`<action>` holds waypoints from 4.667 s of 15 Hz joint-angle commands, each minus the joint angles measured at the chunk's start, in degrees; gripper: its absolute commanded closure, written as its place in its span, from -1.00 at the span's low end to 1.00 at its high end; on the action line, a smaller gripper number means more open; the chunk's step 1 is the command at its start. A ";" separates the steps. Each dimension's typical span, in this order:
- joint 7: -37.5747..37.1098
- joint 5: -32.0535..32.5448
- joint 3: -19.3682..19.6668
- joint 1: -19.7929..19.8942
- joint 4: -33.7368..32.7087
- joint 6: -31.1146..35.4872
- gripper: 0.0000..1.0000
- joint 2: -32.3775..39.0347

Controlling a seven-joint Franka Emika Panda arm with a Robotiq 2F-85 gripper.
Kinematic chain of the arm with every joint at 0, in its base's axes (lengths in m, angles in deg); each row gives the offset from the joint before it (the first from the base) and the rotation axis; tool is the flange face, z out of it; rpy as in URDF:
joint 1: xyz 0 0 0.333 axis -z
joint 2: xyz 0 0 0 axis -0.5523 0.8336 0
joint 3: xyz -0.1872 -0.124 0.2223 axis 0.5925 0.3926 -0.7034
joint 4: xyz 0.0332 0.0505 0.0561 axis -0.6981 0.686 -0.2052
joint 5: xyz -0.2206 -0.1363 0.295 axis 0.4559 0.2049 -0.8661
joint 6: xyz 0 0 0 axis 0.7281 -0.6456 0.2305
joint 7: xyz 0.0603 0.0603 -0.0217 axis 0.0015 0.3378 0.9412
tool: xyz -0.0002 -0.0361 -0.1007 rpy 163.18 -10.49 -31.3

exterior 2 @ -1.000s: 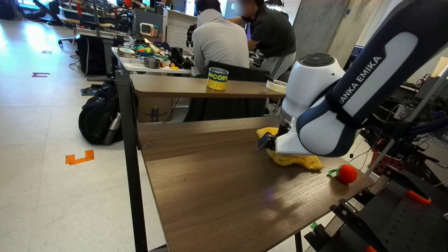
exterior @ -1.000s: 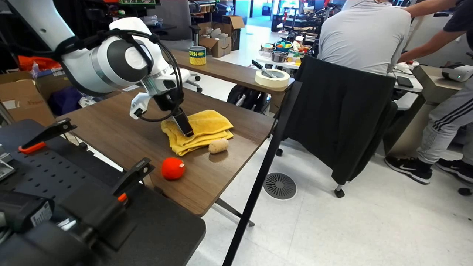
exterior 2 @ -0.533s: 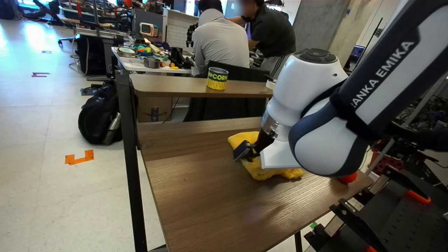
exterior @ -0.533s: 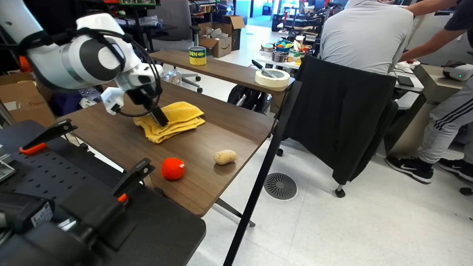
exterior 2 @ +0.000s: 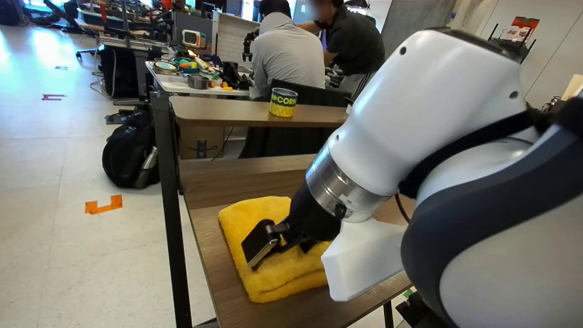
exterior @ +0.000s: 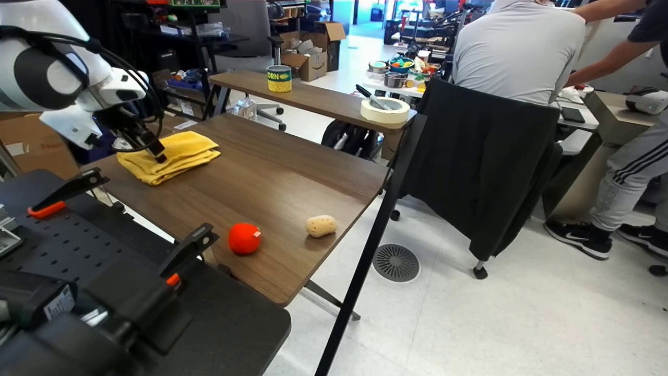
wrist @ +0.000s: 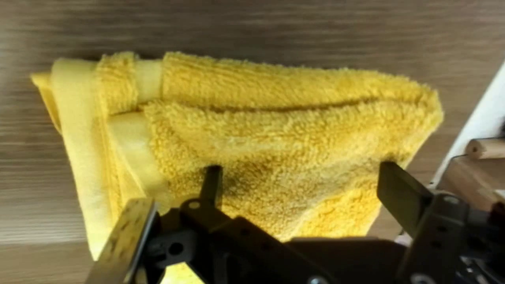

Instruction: Move the potato to the right side of the table

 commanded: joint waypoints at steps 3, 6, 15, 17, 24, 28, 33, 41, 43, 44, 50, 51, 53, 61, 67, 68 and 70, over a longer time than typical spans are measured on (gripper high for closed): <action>7.12 -6.81 -3.71 9.39 -9.28 -1.22 -1.00 9.14; 5.97 -12.25 0.56 11.89 -12.80 -2.52 -1.00 12.10; 0.01 -16.36 6.87 20.10 -34.08 -12.80 -1.00 21.89; -1.53 -15.94 6.24 21.14 -39.29 -15.13 -1.00 23.57; 0.03 -14.88 -2.33 21.97 -44.79 -15.79 -1.00 23.40; 8.08 -12.56 -12.80 22.16 -40.93 -11.93 -1.00 20.74; 11.19 -11.07 -18.09 14.43 -40.22 -9.66 -1.00 21.72; 7.85 -12.90 -6.93 13.09 -28.47 -12.15 -1.00 15.95; 7.21 -12.87 -3.88 13.19 -23.96 -11.83 -1.00 13.76; 6.85 -12.87 -1.99 12.92 -21.61 -11.40 -1.00 12.92; 2.27 -13.71 10.70 8.65 -11.45 -10.69 -1.00 11.40; 1.08 -14.08 12.55 8.02 -10.75 -10.83 -1.00 11.94; -2.24 -15.25 16.49 5.51 -9.41 -11.73 -1.00 12.83; 2.53 -13.18 4.98 8.53 -4.87 -8.06 -1.00 6.50; 10.38 -10.95 -8.04 9.66 -0.20 -0.60 -1.00 2.87; 11.82 -10.03 -10.42 10.60 -0.22 -0.05 -1.00 3.02; 15.04 -7.01 -14.02 13.26 -1.54 -0.69 -1.00 4.59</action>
